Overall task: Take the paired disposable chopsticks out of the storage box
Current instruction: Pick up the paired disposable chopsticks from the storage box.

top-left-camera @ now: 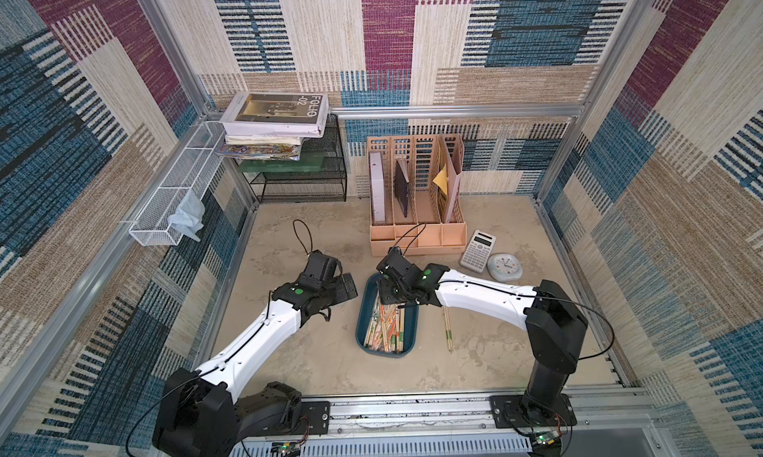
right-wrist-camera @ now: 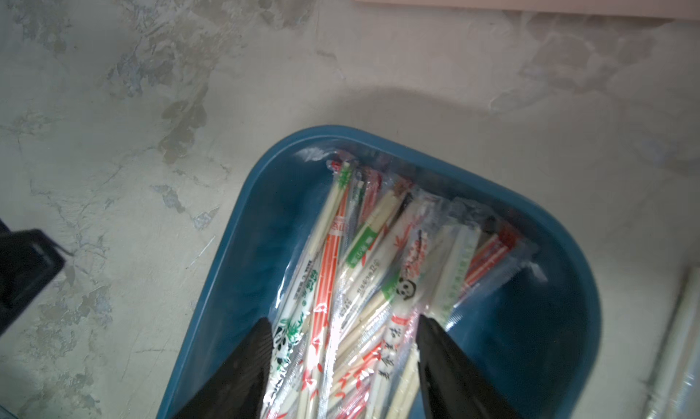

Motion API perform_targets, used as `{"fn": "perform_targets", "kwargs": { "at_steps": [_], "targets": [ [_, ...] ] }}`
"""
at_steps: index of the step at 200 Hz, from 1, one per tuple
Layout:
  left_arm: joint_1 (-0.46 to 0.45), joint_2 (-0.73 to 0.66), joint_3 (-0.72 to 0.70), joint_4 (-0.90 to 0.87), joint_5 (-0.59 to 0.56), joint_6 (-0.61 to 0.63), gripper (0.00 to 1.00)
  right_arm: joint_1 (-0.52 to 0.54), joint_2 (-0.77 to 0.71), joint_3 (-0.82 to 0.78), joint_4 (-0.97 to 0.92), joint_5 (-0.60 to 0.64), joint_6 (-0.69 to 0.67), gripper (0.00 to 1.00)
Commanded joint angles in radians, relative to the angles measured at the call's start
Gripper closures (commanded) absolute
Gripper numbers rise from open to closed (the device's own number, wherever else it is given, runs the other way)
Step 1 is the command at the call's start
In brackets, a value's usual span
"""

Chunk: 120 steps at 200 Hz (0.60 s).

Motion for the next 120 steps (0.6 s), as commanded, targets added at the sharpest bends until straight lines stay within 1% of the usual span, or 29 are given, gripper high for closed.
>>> {"fn": "perform_targets", "kwargs": {
  "at_steps": [1,14,29,43,76,85,120],
  "targets": [
    [0.019,-0.001,-0.008,-0.013,-0.015,0.015,0.01,0.007,0.046,0.04,0.013,-0.031,0.0,0.42],
    [0.033,-0.004,-0.016,-0.013,-0.011,0.015,0.01,0.011,0.078,0.065,0.011,-0.039,0.0,0.47],
    [0.045,-0.01,-0.02,-0.012,-0.006,0.015,0.01,0.016,0.11,0.093,0.003,-0.046,0.001,0.5],
    [0.051,-0.016,-0.024,-0.011,-0.001,0.019,0.01,0.018,0.136,0.111,-0.004,-0.053,-0.001,0.55],
    [0.056,-0.033,-0.029,-0.014,0.003,0.023,0.01,0.022,0.169,0.124,-0.005,-0.063,0.002,0.57],
    [0.056,-0.038,-0.03,-0.014,0.003,0.025,0.01,0.022,0.175,0.125,-0.003,-0.066,0.003,0.59],
    [0.056,-0.041,-0.029,-0.013,0.008,0.027,0.01,0.023,0.194,0.136,-0.005,-0.068,0.004,0.6]
  ]
}}
